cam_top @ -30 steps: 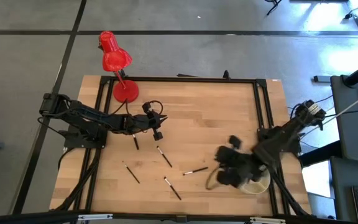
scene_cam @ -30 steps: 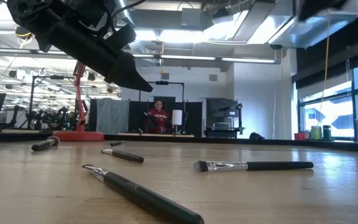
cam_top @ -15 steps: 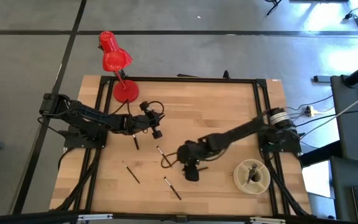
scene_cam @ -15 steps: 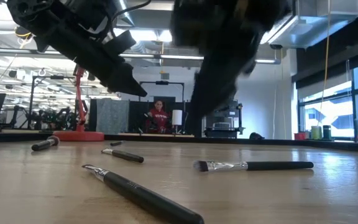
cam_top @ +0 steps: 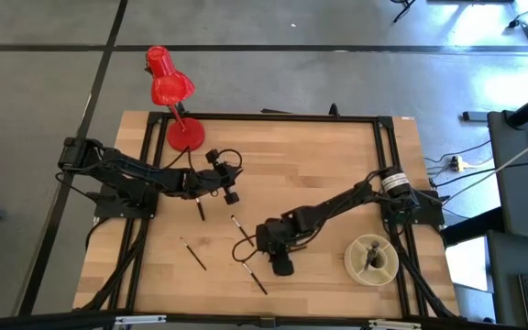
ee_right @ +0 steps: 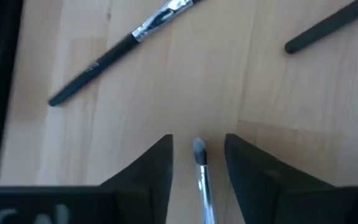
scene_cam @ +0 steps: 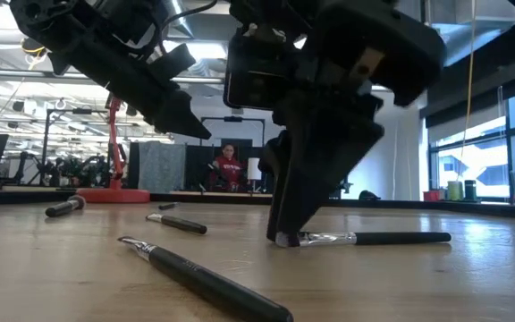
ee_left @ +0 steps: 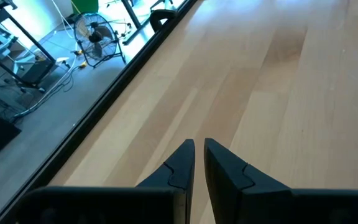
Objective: Pick & Place Makeup Supplies
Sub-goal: Put the makeup brush into the organizer
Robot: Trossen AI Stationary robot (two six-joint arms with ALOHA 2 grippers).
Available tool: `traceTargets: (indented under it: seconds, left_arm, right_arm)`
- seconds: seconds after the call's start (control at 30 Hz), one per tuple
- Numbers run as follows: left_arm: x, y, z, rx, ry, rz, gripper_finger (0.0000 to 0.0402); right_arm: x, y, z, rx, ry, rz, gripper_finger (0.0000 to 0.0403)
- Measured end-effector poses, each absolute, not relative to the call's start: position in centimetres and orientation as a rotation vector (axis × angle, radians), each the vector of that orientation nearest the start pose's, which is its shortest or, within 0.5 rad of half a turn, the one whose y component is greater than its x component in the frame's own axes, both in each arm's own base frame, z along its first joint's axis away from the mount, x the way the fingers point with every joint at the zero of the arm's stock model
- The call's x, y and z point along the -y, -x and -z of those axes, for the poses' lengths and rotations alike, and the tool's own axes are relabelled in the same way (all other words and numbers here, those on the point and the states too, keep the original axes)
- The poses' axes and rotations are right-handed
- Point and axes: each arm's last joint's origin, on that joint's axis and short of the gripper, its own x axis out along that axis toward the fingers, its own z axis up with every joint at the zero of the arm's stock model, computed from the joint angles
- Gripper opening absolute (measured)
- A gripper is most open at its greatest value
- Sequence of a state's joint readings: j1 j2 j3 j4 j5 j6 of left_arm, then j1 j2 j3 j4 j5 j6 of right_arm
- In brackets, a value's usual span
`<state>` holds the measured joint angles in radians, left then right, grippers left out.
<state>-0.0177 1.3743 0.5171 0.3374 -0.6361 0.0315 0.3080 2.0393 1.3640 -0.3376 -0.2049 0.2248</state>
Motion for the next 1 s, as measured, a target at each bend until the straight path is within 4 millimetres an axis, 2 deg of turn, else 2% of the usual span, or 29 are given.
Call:
traceTargets:
  seconds: [0.3,0.47,0.57,0.7,0.8,0.87,1.0]
  left_arm:
    - [-1.3,-25.3,-17.1,-0.513,-0.193,-0.597,0.0031]
    - [-1.3,-25.3,-17.1,-0.513,-0.192,-0.597,0.0031]
    - [-1.3,-25.3,-17.1,-0.512,-0.192,-0.597,0.0031]
    - [-1.3,-25.3,-17.1,-0.512,-0.192,-0.597,0.0031]
    - [-1.3,-25.3,-17.1,-0.516,-0.193,-0.596,0.0031]
    - [-1.3,-25.3,-17.0,-0.521,-0.193,-0.592,0.0031]
    - [-1.3,-25.3,-16.9,-0.527,-0.194,-0.591,0.0031]
  right_arm:
    - [-14.4,-39.6,-14.3,-1.077,-0.103,-0.358,0.0073]
    - [-14.4,-39.5,-14.6,-1.080,-0.152,-0.347,0.0015]
    - [-14.4,-39.5,-14.8,-1.090,-0.207,-0.321,0.0008]
    - [-14.9,-39.5,-15.3,-1.096,-0.269,-0.176,0.0004]
    - [-15.9,-39.2,-17.2,-1.067,-0.194,-0.036,0.0004]
    - [-16.7,-38.6,-19.4,-1.029,-0.120,0.054,0.0003]
    - [-18.5,-35.6,-24.1,-0.916,0.021,0.238,0.0002]
